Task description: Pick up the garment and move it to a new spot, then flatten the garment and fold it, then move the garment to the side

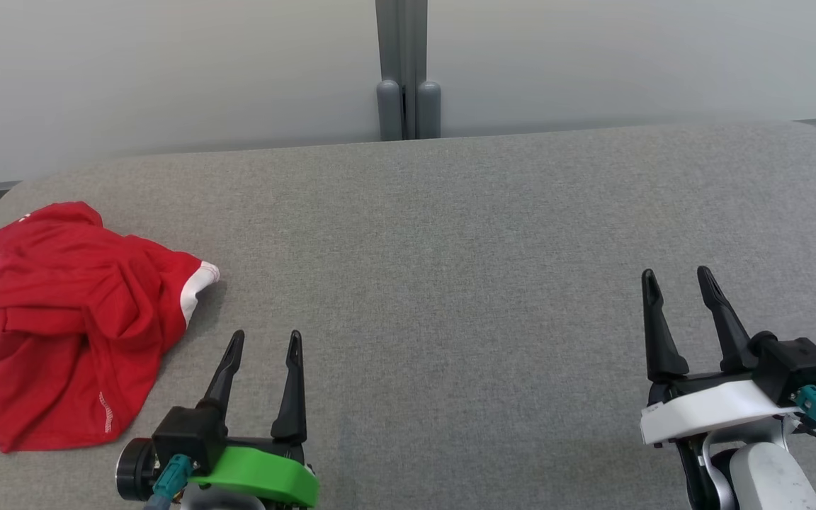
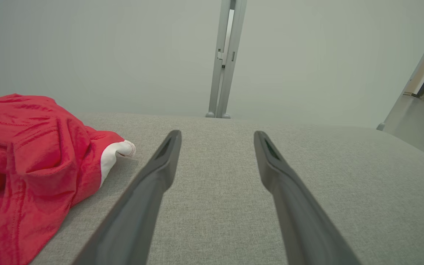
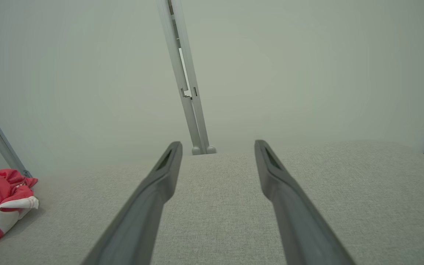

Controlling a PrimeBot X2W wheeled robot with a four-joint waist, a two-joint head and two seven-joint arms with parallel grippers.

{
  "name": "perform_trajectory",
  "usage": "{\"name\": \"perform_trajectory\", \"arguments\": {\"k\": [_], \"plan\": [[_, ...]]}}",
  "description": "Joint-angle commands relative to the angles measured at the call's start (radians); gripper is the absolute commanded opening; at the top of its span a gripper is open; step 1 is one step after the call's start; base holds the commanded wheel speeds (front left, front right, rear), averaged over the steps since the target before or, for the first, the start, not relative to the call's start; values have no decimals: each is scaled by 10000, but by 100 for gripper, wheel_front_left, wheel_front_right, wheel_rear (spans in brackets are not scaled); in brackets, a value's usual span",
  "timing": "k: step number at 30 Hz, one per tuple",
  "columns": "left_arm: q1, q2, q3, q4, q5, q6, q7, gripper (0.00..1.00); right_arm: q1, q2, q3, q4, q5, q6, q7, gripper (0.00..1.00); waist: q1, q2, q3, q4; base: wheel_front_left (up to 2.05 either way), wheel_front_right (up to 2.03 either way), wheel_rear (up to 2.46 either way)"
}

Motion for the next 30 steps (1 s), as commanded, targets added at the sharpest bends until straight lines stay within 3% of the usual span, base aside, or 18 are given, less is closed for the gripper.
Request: {"name": "perform_trajectory", "arguments": {"k": [1,7,30], "plan": [[-8,15,-44,19,212,69,-99,100,-39,-44,-1,13,-235,2,-84,100,0,0,-1,-15,0,0,0],[-64,18,-126,14,496,170,-206,100,-46,-47,43,46,-647,0,-187,100,0,0,25,-35,0,0,0],[-70,17,8,167,73,134,-170,100,-15,-46,50,199,-44,1,-175,100,0,0,0,71,0,0,0]]}}
